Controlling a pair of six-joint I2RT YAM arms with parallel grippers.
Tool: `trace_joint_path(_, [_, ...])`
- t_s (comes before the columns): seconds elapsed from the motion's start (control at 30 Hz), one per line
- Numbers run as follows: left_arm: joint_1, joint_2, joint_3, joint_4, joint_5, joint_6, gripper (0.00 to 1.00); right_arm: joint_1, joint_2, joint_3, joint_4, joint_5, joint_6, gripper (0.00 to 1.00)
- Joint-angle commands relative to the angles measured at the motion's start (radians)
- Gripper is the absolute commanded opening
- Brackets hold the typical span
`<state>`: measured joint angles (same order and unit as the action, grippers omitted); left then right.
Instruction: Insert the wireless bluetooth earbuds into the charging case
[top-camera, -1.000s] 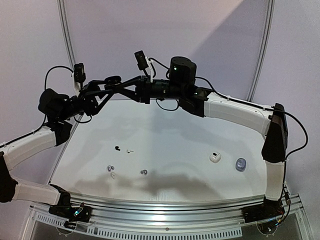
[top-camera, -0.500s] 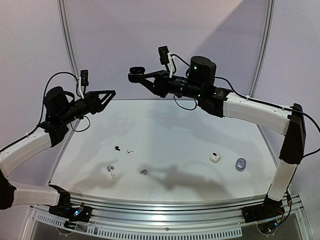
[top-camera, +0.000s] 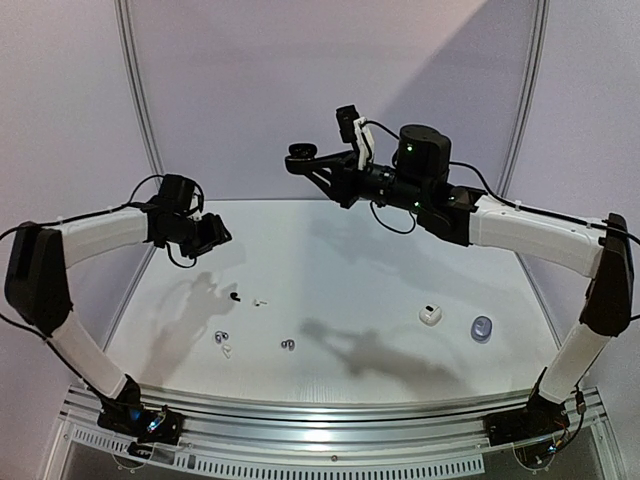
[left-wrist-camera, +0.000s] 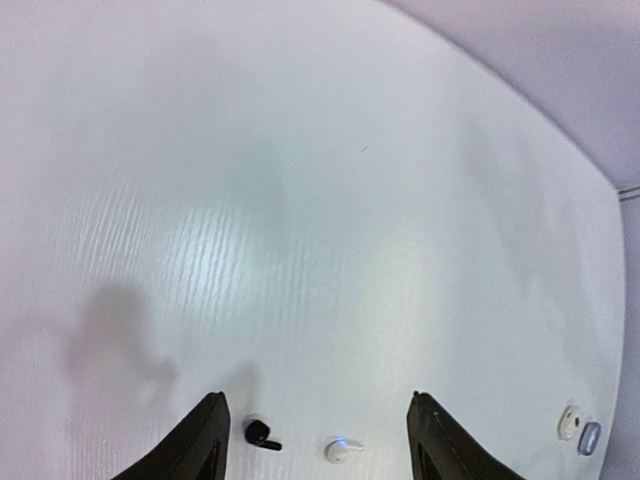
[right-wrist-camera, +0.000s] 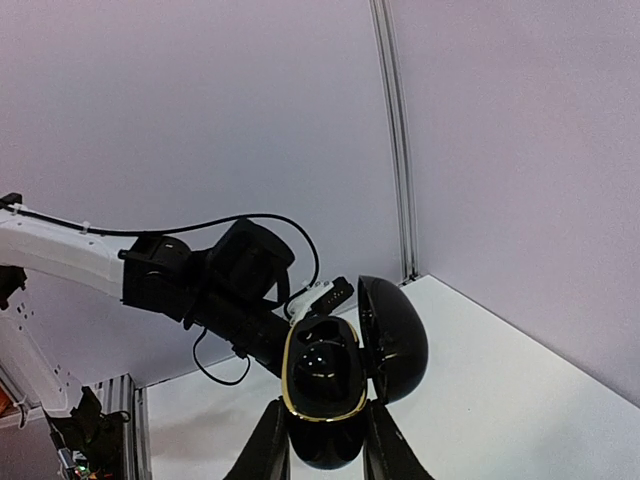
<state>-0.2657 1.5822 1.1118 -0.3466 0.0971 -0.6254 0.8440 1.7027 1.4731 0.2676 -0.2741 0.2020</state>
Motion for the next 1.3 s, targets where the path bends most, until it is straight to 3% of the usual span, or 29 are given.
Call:
trace_joint_path(0.0, [0.007,0.110,0.086,-0.243,-0.039,0.025,0.63,-0.003,-0.044,-0.029,-0.024,0.028,-0.026,0.00])
trace_joint_path(0.13, [-0.002,0.206,0.144,-0.309,-0.036,0.047,0.61,-0.002,-0.043,-0.032,-0.030,0.021,-0.023,0.00])
trace_joint_path(0.43, [-0.049,0.261,0.124,-0.287,-0.035,0.027,0.63,-0.002,-0.043,-0.041,-0.045,0.020,-0.017,0.00])
trace_joint_path(1.27, [-0.115,0.353,0.081,-0.252,-0.034,0.011,0.37,-0.021,-0.116,-0.157,-0.091,0.047,-0.019,0.00])
